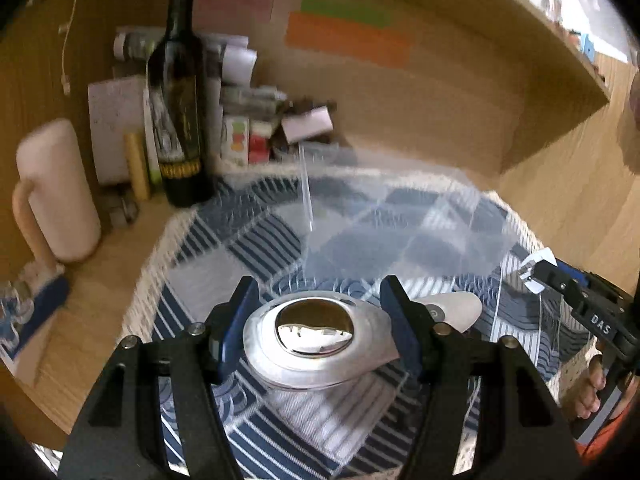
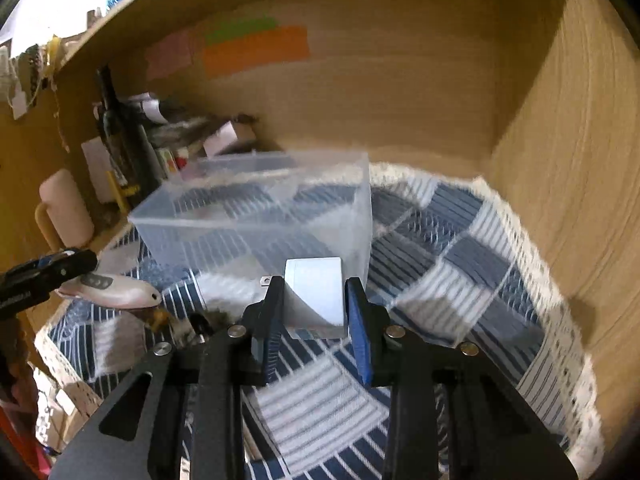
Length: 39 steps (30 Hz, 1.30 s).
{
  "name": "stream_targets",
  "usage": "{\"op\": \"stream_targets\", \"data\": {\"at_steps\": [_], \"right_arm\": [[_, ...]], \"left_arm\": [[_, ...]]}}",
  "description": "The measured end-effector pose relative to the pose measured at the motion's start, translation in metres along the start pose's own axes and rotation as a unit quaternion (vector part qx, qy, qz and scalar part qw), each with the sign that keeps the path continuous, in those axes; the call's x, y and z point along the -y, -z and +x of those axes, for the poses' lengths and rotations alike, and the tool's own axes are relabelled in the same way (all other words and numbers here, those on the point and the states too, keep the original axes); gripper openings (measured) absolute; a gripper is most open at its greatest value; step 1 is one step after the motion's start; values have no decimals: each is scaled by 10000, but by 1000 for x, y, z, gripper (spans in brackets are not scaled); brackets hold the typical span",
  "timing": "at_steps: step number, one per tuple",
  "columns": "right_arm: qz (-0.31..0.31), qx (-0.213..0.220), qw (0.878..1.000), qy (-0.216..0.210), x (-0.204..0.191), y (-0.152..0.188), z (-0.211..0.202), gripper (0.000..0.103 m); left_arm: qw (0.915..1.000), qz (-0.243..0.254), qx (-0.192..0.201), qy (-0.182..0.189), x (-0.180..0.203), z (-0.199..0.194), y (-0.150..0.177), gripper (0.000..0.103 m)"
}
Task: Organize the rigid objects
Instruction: 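Lower the cutter into the clear box with the left gripper while the right gripper drops the cube in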
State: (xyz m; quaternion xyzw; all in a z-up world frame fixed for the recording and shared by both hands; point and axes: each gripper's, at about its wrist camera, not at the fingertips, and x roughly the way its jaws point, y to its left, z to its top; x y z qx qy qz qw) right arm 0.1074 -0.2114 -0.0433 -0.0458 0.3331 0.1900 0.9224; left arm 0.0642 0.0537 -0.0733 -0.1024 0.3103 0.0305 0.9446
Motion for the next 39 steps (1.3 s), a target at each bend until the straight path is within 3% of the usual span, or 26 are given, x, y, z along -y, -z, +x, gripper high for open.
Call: {"op": "stream_targets", "data": {"at_steps": [7,17,26,32,39], "right_arm": [[-136,332,9994,-6,-7,-28,-2,28],[-130,330,9993,-101,-8,-66,23,28],[-284,-154,9993,-185,-11,-76,65,28],[-409,-628,9970,-186,-10,-65,98,28],[-449,-824,9954,-175,-12,-59,114,28]], "left_arm": [[9995,58,310,-39,3,5,-46,63],[9992,344,148,-105,24,49,-80,63],[9965,707,-402,-197,47,103,-80,63],[9940,887,-593,-228,54,123,-75,63],[9923,901,-838,-121,56,138,-73,63]]}}
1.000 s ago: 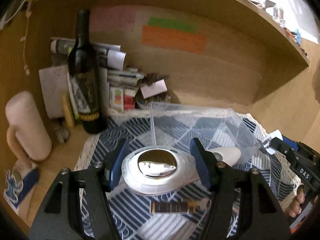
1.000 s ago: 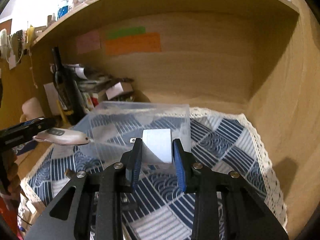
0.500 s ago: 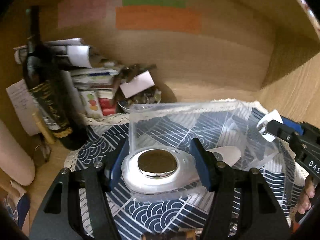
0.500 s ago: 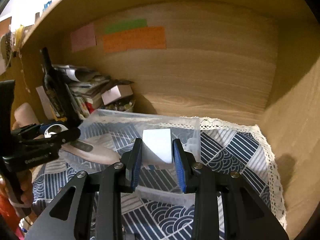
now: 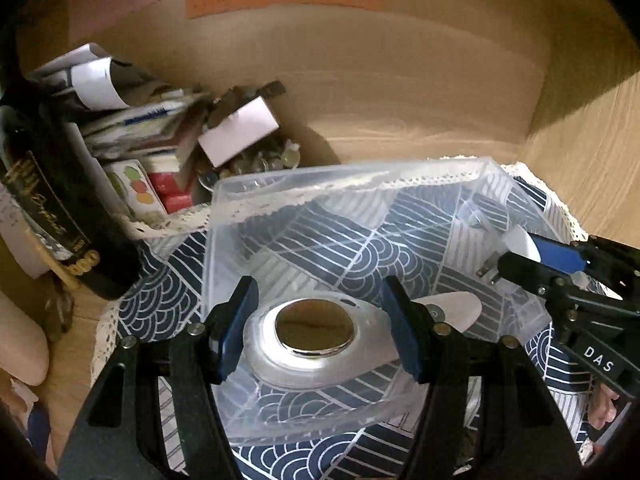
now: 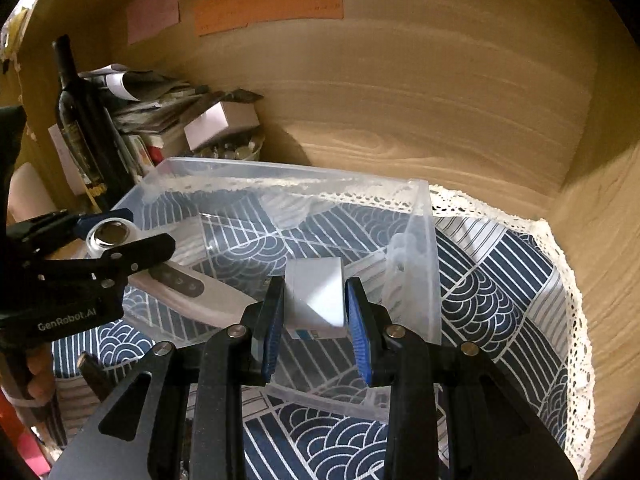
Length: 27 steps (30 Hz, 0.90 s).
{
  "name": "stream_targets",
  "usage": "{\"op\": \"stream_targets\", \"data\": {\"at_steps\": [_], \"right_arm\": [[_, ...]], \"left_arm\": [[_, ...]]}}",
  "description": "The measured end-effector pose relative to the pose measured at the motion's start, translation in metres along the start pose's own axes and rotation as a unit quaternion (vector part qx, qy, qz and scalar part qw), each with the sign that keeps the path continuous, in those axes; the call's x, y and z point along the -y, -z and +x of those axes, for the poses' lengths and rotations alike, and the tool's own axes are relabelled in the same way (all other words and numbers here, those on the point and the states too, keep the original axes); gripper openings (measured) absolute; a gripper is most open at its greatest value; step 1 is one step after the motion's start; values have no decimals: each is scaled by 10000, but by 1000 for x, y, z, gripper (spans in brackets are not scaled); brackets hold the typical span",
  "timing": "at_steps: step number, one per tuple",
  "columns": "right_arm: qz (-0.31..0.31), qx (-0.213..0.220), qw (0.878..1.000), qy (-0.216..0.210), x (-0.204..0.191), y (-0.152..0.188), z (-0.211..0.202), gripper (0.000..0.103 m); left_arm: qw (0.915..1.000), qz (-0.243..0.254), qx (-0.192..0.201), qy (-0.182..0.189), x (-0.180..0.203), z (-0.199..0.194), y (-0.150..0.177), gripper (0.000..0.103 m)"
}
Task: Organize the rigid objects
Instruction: 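Lower the cutter into the clear box with the left gripper while the right gripper drops the cube in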
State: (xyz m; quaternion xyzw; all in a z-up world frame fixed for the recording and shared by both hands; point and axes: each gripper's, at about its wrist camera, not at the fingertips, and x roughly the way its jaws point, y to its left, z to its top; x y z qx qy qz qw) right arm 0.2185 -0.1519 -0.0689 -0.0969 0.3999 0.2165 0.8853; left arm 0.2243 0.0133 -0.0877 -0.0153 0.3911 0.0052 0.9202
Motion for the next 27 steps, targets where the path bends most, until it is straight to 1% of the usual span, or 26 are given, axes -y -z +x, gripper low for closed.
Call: {"op": "stream_targets", "data": {"at_steps": [2,4,5,6,7,11,12,13,15,16,17,19,22,25,27], "right_arm": [[-5,12,10000,17,1,0,0,28],[-9,34,10000,36,1,-2,-2,29],[9,60,10000,25,1,-2,-4,35],[38,98,9999,2,2,-3,-7,41],[65,152,9999,-9,2,-4,-10,43],[59,395,9992,-1,2,-7,-30,43],[49,462,9989,0,1,-8,-36,44],[43,549,9985,-8,0,-8,-43,44],[52,731,9973,6,-1,-6,-58,44],[61,791,9969,1,-1,-5,-63,44],[62,846,9964,-7,-1,-4,-69,44],[67,933,9956,-32,-4,1,-80,44],[23,940,9955,-73,-10,12,-89,44],[-46,863,9962,-75,-18,26,-91,44],[-32,751,9970,-158,-21,39,-90,44]], "left_arm": [[10000,50,-21,-52,2,0,0,63],[10000,-60,-51,55,1,-3,0,65],[9997,-142,-67,173,-1,-5,-1,66],[9994,-223,-60,242,-3,-8,-1,70],[9993,-263,-49,253,-4,-11,-1,72],[9992,-288,145,231,-9,-33,-1,74],[9991,-278,221,215,-11,-42,-1,78],[9990,-276,265,211,-12,-47,-1,85],[9983,-322,449,208,-16,-64,0,96],[9976,-356,564,195,-17,-73,1,99],[9969,-365,671,161,-18,-83,3,99],[9966,-302,757,122,-19,-95,7,101],[9968,-225,760,56,-21,-106,18,102],[9980,-187,598,26,-24,-109,35,102],[9990,-201,397,42,-27,-105,47,102]]}}
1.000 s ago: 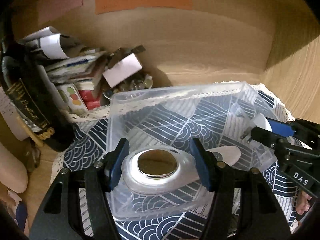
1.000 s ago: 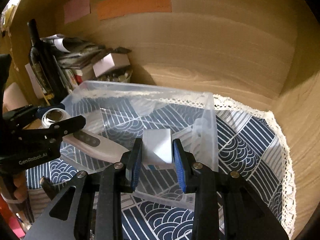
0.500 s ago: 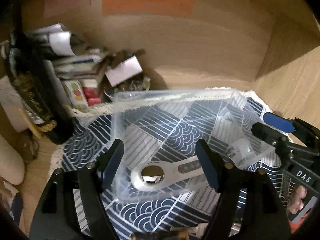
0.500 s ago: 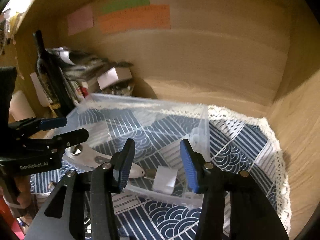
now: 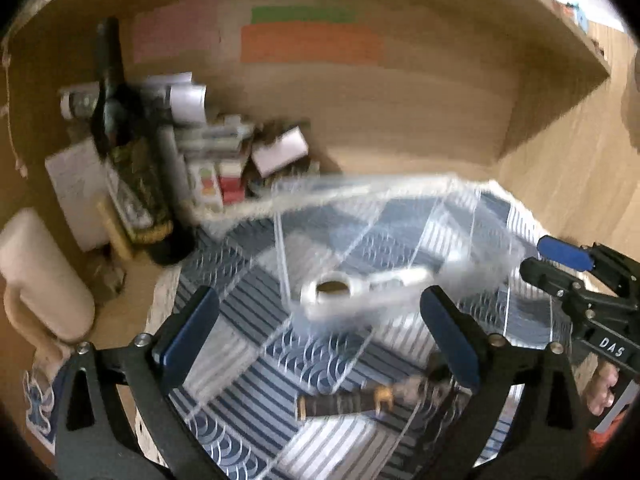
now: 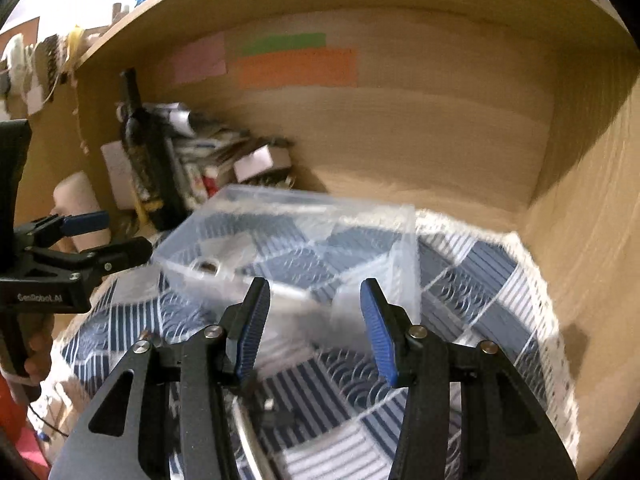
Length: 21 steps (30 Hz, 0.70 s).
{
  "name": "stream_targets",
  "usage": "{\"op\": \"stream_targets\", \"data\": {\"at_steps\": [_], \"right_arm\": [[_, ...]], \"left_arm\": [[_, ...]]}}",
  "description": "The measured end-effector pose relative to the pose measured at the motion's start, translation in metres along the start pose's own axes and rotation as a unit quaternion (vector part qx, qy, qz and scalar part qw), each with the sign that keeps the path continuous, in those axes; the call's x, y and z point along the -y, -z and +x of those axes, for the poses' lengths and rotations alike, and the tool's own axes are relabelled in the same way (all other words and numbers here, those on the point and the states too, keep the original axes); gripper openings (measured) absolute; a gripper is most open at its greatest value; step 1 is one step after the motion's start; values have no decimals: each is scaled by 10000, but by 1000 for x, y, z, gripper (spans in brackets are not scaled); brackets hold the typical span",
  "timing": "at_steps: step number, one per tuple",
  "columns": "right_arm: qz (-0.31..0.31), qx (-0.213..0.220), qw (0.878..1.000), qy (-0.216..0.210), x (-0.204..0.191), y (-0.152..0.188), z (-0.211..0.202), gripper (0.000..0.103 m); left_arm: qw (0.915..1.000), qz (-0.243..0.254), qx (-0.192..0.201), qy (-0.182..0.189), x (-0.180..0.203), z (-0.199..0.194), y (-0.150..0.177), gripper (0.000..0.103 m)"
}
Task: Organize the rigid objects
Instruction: 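Lower the cutter into the clear box with the left gripper while the right gripper drops the cube in, then grasp the brown bottle with the left gripper while the right gripper grasps the silver cylinder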
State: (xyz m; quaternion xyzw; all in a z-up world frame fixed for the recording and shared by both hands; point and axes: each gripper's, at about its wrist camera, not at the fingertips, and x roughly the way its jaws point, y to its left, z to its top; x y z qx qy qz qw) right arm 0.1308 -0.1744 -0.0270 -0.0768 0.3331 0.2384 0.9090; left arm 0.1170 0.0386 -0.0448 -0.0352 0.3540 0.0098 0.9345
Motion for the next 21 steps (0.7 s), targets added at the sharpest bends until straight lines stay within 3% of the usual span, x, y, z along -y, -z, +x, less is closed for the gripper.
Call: {"op": "stream_targets", "data": {"at_steps": [9,17,19,21], "right_arm": [[111,-575,9980,-253,-10,51,7,44],[50,-1036,9932,-537,-26,80,20,44],[-32,-1172,9915,-556,-30,84,25,39],[-65,-1291,9898,-591,-31,88,30,24]], "left_arm": [[9948,-18,-1019,8,-3,21,60,102],[9896,-72,-1431,95,4,42,81,102],[9891,-70,-1464,122,6,45,81,102],[9890,-60,-1470,149,9,49,78,102]]}}
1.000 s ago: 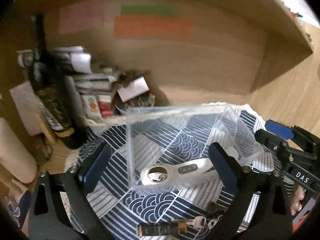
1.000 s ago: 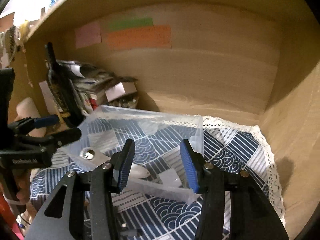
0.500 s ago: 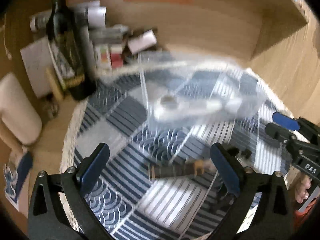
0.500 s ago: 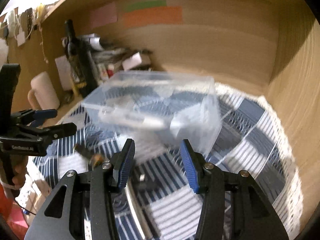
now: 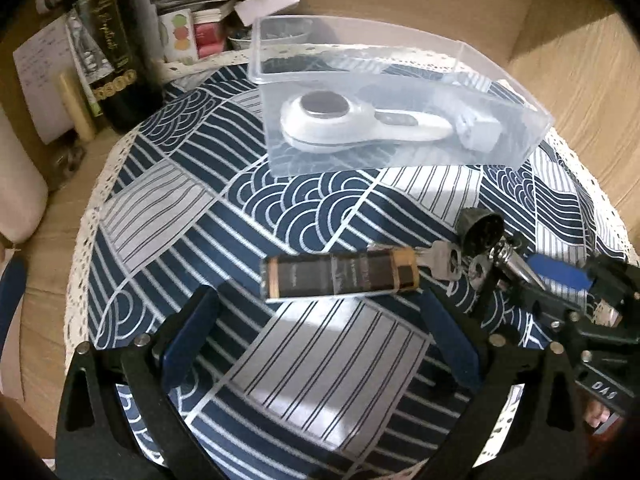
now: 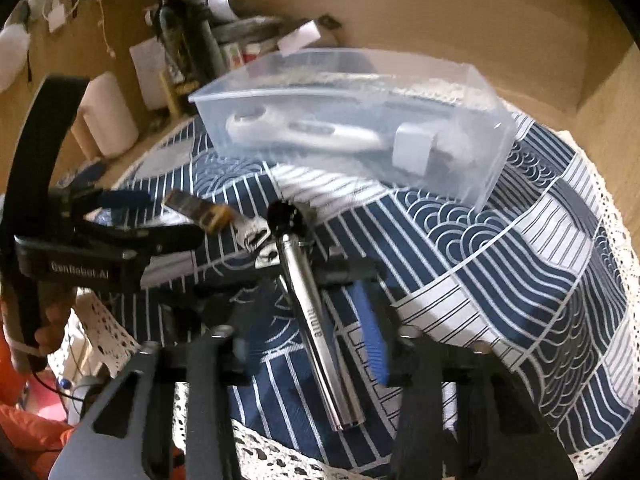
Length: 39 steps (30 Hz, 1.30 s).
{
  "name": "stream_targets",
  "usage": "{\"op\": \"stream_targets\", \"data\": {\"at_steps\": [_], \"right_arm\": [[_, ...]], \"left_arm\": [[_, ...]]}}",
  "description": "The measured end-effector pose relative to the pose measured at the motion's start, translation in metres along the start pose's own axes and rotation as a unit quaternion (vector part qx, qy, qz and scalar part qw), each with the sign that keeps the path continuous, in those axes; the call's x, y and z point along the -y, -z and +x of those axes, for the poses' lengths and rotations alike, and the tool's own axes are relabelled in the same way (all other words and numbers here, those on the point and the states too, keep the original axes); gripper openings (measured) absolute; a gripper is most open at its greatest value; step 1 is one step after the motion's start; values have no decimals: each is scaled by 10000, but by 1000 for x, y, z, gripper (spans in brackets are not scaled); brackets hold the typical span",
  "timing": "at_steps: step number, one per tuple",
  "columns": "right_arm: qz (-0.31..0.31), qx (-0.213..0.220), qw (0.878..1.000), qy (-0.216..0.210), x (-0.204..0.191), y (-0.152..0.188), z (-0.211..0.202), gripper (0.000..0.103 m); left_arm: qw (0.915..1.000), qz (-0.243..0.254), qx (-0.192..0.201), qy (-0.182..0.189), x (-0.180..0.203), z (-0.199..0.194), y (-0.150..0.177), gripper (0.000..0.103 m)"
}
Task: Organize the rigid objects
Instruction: 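Grasp the brown bottle with the left gripper while the right gripper grasps the silver cylinder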
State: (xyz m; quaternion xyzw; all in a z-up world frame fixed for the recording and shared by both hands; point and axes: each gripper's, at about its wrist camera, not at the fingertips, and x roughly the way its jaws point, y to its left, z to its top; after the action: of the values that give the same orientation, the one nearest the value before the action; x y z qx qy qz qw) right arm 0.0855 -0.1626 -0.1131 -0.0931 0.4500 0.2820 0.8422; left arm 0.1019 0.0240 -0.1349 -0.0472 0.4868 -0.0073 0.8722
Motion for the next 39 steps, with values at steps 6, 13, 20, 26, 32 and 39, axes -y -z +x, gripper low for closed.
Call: {"op": "stream_targets", "data": {"at_steps": [6,13,20,26,32,39], "right_arm": [[-46,52,10000,-69,2,2,-3,14],[57,342,9994,36,5,2,-16,14],[246,778,9964,209,17,-14,-38,14],[300,1233,9911,389,26,-38,-57,14],[220,1657,9841,603,30,-66,-73,14],[81,1947,9785,677,34,-102,-78,14]], "left_arm": [[9999,53,123,47,8,4,-2,102],[9991,324,285,-61,16,1,1,81],[9984,183,533,-74,8,-18,-4,81],[9934,95,1140,-93,3,-54,-22,81],[9866,0,1628,-140,-4,-80,-42,81],[9803,-48,1966,-178,-7,-93,-70,81]]}}
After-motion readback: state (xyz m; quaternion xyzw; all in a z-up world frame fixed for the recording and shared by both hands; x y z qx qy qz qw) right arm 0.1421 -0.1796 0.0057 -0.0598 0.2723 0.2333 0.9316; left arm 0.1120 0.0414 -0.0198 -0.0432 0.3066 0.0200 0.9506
